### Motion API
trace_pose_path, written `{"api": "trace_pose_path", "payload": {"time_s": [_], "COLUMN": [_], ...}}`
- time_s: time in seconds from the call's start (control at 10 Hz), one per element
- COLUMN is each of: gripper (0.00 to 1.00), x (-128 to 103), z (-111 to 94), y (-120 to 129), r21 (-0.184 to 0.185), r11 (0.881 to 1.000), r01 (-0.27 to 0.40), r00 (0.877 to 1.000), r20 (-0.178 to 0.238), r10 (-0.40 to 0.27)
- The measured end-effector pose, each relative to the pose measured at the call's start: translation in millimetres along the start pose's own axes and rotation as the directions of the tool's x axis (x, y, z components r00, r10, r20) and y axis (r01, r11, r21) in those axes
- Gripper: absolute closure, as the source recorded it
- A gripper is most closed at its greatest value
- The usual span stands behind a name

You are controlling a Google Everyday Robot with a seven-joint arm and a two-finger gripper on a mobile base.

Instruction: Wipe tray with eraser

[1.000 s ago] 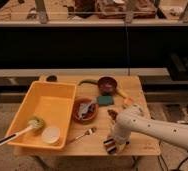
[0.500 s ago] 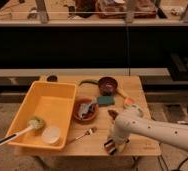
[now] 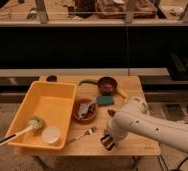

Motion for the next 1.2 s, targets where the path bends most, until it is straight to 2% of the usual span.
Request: {"api": "trace_pose_path", "payload": {"time_s": [0.3, 0.4, 0.6, 0.7, 0.9, 1.0, 1.1, 1.2], "gripper": [1.0, 1.0, 1.0, 1.0, 1.0, 1.0, 1.0, 1.0], "x": [-25.5, -40.8, -67.5, -79.2, -90.4, -87.6, -88.3, -94.1], "z": [-58.3, -75.2, -88.2, -85.9, -83.0, -76.0, -67.6, -59.1], "y": [-51.0, -78.7, -128.7, -164.8, -211.9, -247.3, -276.4, -302.3], "r21": [0.085, 0.121, 0.202, 0.274, 0.365, 0.42, 0.451, 0.46], "r11": [0.992, 0.983, 0.959, 0.934, 0.897, 0.869, 0.852, 0.845], "r01": [0.095, 0.135, 0.198, 0.229, 0.25, 0.261, 0.264, 0.272], "r00": [0.995, 0.991, 0.979, 0.97, 0.959, 0.95, 0.945, 0.94], "r20": [-0.001, 0.002, 0.015, 0.019, 0.033, 0.045, 0.057, 0.06], "r10": [-0.095, -0.136, -0.205, -0.243, -0.281, -0.307, -0.323, -0.335]}}
